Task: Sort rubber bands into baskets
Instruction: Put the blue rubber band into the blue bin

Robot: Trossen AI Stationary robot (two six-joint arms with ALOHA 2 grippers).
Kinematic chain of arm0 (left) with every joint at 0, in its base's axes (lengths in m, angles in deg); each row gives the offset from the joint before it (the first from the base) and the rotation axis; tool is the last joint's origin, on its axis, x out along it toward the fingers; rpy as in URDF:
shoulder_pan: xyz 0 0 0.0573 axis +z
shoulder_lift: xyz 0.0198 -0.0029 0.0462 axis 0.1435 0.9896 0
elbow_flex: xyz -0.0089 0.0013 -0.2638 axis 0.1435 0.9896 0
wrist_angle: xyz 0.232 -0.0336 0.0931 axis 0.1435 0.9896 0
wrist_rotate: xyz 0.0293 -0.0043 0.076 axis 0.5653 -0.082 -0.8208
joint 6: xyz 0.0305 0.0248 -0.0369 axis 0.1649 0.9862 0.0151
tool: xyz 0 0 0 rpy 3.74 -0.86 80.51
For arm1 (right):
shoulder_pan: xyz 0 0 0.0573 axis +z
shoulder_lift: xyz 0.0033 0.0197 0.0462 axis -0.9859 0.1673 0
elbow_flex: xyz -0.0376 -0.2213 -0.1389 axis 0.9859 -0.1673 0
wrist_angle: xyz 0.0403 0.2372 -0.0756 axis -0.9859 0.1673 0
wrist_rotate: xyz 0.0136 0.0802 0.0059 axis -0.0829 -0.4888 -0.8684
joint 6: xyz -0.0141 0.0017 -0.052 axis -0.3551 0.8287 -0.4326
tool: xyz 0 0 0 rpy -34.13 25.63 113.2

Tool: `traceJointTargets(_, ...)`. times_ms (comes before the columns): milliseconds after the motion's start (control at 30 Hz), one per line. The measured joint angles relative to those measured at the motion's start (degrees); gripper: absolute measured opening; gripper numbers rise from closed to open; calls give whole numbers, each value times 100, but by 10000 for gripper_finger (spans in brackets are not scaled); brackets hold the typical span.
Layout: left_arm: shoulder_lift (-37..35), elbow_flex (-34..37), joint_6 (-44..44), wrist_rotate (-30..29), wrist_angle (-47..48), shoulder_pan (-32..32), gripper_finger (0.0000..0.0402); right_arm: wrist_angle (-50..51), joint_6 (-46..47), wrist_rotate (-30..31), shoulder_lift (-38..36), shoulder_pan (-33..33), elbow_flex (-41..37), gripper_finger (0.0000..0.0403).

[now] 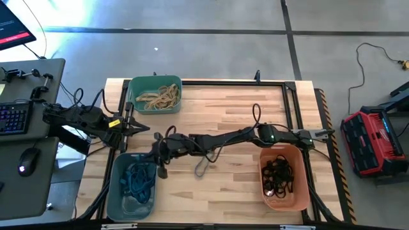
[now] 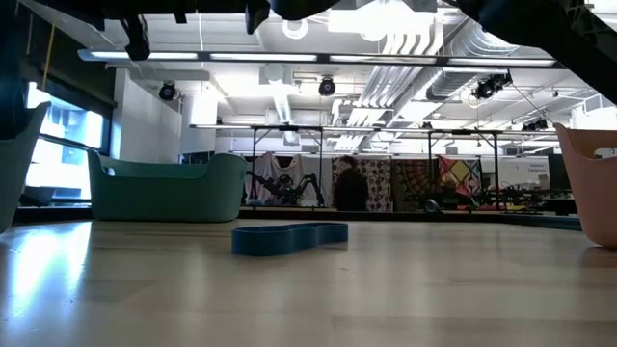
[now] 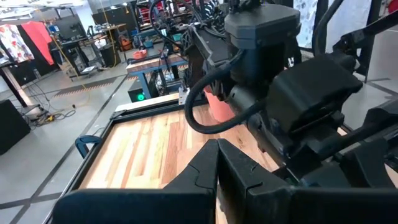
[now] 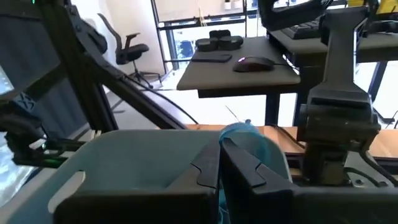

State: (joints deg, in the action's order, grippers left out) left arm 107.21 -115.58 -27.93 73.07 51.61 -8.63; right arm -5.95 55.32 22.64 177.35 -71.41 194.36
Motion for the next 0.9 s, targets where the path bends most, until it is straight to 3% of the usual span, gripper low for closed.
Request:
traceJointTargets(200,0,0,2,0,-2,0,0,189,-67,-12,47,45,0,13)
traceJointTargets(467,0,0,-2,0,35,0,0,283,250,-27,315,58,-4,121)
traceJointTargets(600,1,0,-4,0,83,0,0,244,340,3,315,31,-2,152)
traceJointTargets(767,0,0,-4,0,87,0,0,730,280,7,284,-9,115,139)
traceJointTargets(900,2,0,-7,1,106,0,0,1864,-137,9,98,-34,345,82)
